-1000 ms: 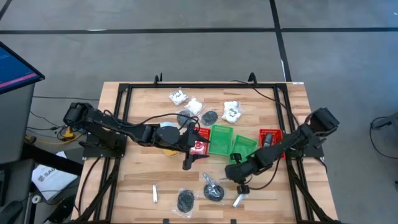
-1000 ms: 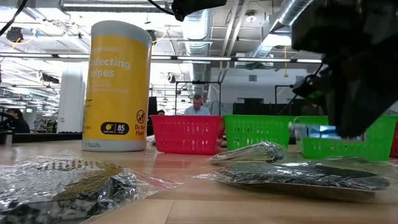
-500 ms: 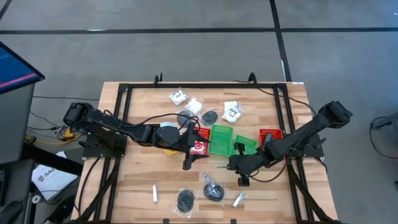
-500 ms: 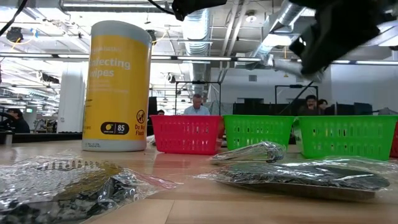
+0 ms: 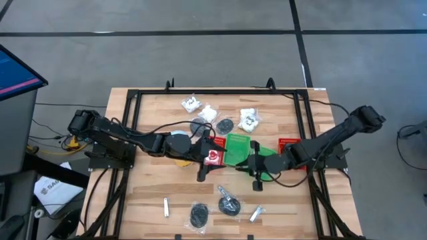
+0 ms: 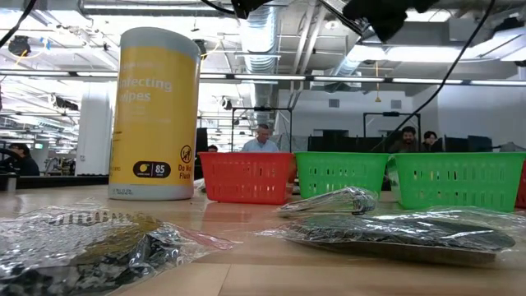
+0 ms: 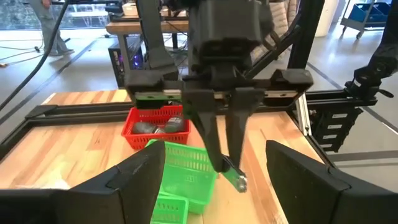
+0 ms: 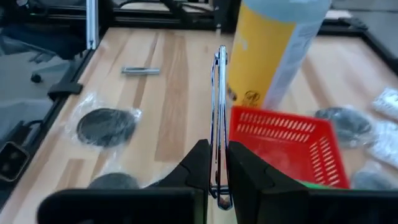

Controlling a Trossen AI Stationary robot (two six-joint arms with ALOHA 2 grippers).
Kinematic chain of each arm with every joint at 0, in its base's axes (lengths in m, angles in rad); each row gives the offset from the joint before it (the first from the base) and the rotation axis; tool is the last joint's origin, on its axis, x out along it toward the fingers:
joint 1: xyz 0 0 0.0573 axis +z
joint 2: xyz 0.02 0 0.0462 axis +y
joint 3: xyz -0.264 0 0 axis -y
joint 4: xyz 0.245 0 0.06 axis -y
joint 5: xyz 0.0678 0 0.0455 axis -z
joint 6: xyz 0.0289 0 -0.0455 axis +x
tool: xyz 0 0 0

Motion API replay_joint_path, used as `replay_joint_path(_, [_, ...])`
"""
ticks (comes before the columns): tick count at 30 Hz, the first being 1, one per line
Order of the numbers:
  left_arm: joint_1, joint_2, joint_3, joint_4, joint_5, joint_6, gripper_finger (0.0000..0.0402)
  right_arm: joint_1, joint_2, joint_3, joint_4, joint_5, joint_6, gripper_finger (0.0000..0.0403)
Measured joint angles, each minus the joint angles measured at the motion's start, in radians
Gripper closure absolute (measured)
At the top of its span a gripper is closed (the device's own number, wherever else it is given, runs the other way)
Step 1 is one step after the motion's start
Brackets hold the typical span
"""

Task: Pick & Place Travel size toiletries
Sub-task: Put the nail cutter into the left red bin

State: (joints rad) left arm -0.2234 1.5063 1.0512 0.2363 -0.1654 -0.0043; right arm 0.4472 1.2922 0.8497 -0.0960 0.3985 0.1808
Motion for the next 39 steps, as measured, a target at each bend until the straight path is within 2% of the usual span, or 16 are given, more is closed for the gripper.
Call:
replay_joint_path(11, [0.0,0.0,0.0,0.011,0.001,0.001,0.0132,-0.071,-0.005,0.0,0.108,-0.002,-0.056,0.0374])
replay_joint_path(25, [0.023,0.0,0.0,0.038,0.005,0.003,0.0139,-0.088,-0.005,0.0,0.212,-0.008,-0.113,0.0374])
replay_joint_path(31, [0.023,0.0,0.0,0.041,0.004,0.03,0.0195,-0.09,-0.004,0.0,0.242,-0.008,-0.133,0.0374])
replay_joint_path(39, [0.023,0.0,0.0,0.041,0.004,0.064,0.0323,-0.09,-0.004,0.0,0.249,-0.008,-0.139,0.0374])
